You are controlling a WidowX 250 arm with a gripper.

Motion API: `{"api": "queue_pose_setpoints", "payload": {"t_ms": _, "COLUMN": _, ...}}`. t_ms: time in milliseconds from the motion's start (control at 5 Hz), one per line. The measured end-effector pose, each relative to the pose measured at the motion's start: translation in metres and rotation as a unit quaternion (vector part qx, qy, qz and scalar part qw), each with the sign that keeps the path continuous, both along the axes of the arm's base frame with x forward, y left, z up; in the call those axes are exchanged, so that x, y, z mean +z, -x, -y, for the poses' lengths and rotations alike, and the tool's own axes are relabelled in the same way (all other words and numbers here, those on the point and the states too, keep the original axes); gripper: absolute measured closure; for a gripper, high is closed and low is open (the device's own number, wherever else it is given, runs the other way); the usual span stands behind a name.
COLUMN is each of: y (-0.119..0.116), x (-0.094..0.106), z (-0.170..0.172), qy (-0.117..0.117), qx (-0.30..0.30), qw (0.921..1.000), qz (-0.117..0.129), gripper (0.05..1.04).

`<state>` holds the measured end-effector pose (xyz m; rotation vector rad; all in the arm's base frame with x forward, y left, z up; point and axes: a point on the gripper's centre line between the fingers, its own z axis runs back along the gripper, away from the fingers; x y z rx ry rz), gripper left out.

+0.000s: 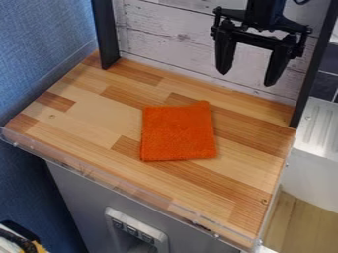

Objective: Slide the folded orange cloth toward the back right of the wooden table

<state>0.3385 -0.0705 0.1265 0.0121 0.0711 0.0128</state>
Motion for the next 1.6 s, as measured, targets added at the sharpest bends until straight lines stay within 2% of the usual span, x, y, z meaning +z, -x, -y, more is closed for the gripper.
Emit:
{"api": "queue_pose_setpoints", "payload": {"t_ms": 400, "y": 0.006, "x": -0.016, "z": -0.009, "qy": 0.000, "qx": 0.016, "qw": 0.9999, "qz": -0.003, "gripper": 0.085}}
{"api": "queue_pose_setpoints", "payload": {"t_ms": 600, "y": 0.010, "x": -0.013, "z": -0.019, "qy": 0.007, "qx": 0.028, "qw": 0.9993, "qz": 0.025, "gripper": 0.085}}
{"api": "queue_pose_setpoints", "payload": {"t_ms": 800, "y": 0.015, "x": -0.016, "z": -0.031, "qy": 0.013, "qx": 0.041, "qw": 0.9981, "qz": 0.044, "gripper": 0.087}}
{"api": "queue_pose_setpoints", "payload": {"t_ms": 1200, "y": 0.027, "x": -0.018, "z": -0.056, "qy": 0.016, "qx": 0.059, "qw": 0.9960, "qz": 0.065, "gripper": 0.087}}
{"api": "queue_pose_setpoints", "payload": {"t_ms": 1400, "y": 0.036, "x": -0.022, "z": -0.060, "qy": 0.012, "qx": 0.066, "qw": 0.9959, "qz": 0.061, "gripper": 0.128}}
{"api": "queue_pose_setpoints", "payload": {"t_ms": 1600, "y": 0.041, "x": -0.030, "z": -0.064, "qy": 0.001, "qx": 0.076, "qw": 0.9954, "qz": 0.058, "gripper": 0.405}}
